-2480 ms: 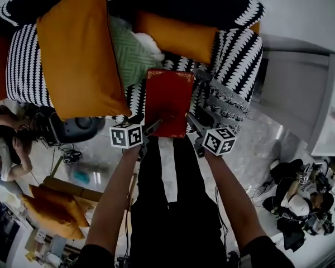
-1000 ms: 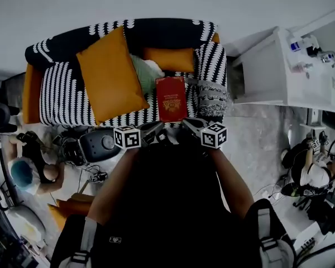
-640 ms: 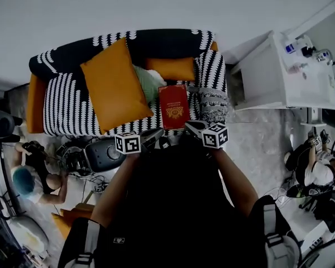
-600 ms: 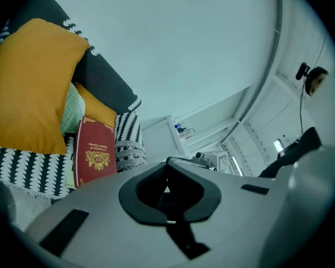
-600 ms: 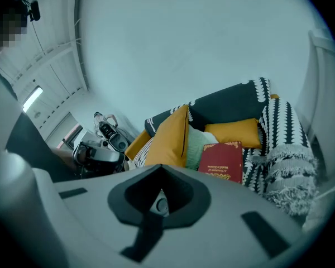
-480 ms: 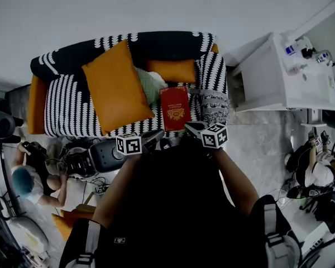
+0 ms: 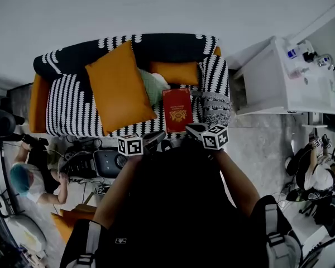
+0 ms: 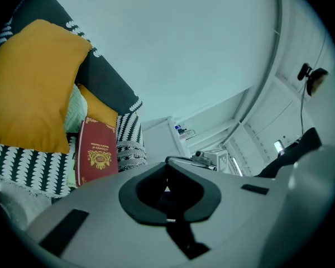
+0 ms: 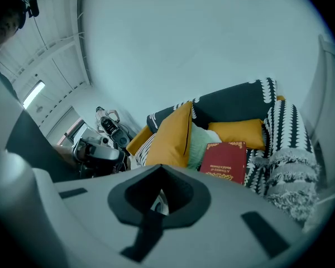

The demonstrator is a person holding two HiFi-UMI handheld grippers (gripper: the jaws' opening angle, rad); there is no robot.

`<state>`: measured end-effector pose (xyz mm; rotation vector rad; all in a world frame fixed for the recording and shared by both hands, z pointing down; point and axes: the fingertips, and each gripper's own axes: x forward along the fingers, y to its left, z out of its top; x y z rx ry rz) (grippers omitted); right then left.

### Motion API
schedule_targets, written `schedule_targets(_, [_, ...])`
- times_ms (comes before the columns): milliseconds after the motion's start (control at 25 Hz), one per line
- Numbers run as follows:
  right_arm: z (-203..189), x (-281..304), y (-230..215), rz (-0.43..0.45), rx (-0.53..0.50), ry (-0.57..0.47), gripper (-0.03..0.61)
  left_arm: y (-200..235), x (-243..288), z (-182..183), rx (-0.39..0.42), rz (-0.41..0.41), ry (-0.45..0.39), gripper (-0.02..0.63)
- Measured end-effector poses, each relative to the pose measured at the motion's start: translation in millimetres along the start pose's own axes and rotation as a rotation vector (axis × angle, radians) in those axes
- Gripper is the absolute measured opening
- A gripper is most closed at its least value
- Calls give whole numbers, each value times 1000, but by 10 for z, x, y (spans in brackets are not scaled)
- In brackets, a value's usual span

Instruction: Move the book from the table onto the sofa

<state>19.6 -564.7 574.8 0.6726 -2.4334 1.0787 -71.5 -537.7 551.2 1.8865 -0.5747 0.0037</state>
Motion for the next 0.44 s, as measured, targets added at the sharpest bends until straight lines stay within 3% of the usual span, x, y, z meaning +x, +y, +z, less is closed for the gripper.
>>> schedule_targets(440, [-52, -7, 4, 3, 0, 14, 8, -14, -3, -47, -13, -4, -5, 11])
